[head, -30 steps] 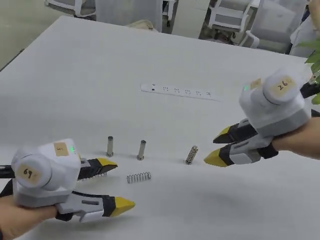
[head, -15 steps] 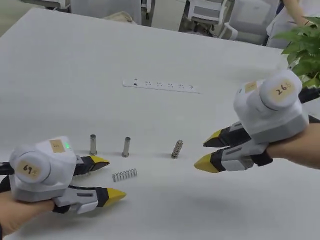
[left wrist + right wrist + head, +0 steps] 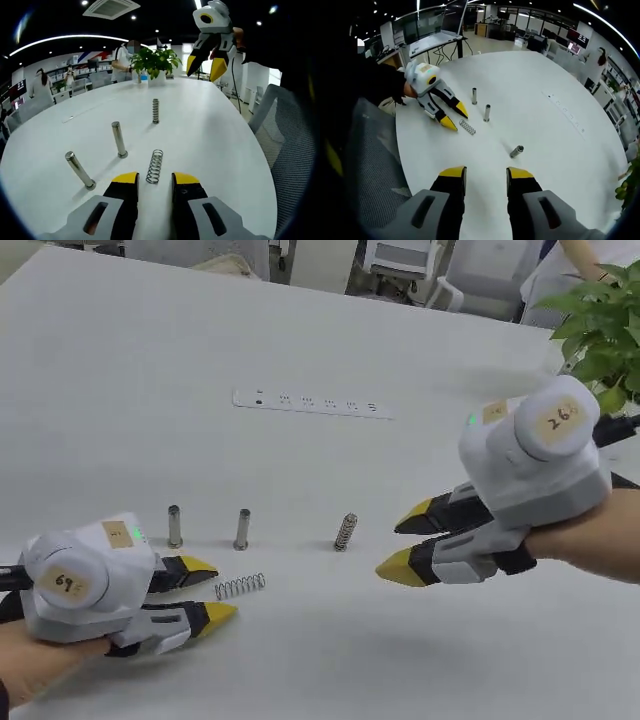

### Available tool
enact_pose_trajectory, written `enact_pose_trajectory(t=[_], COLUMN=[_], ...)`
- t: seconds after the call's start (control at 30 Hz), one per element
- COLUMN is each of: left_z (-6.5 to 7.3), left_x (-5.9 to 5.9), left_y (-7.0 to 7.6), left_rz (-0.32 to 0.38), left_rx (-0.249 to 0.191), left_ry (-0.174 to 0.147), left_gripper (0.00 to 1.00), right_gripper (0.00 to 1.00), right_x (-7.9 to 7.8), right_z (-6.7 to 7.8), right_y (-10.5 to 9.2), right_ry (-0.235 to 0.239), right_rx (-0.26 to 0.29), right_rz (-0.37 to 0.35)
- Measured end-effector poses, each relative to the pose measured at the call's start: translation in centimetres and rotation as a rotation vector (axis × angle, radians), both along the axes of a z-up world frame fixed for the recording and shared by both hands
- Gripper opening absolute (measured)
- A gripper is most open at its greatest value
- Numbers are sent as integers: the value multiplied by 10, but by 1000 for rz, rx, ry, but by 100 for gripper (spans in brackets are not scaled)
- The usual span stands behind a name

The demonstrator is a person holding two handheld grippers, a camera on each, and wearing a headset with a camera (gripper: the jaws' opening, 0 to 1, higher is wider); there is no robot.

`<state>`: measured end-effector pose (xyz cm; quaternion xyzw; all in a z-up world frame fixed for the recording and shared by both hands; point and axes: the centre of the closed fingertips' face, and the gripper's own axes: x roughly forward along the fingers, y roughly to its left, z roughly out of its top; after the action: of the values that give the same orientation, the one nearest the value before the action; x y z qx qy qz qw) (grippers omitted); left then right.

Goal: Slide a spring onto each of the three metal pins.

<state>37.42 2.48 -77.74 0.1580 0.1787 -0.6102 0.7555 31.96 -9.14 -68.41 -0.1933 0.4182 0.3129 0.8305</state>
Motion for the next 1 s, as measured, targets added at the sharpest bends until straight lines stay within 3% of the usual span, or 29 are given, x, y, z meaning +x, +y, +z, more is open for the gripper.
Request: enact_pose_trajectory(t=[0.2, 0.43, 0.73, 1.0], left_z=[-5, -5, -6, 6], left_x=[-1, 1, 0, -8], left_y=[-2, -3, -2, 4], left_rz=[0, 10, 10, 12], left_rx=[25, 24, 37, 24], left_ry=[-18, -30, -25, -26], left_gripper=[13, 4, 3, 3], right_gripper=[29, 29, 29, 28], right_x=[-3, -4, -2, 2], right_z=[-1, -1, 1, 5], right_y=[4, 7, 14, 25], right_ry=[1, 1, -2, -10], right_rx=[4, 9, 9, 24], right_rz=[6, 17, 52, 97])
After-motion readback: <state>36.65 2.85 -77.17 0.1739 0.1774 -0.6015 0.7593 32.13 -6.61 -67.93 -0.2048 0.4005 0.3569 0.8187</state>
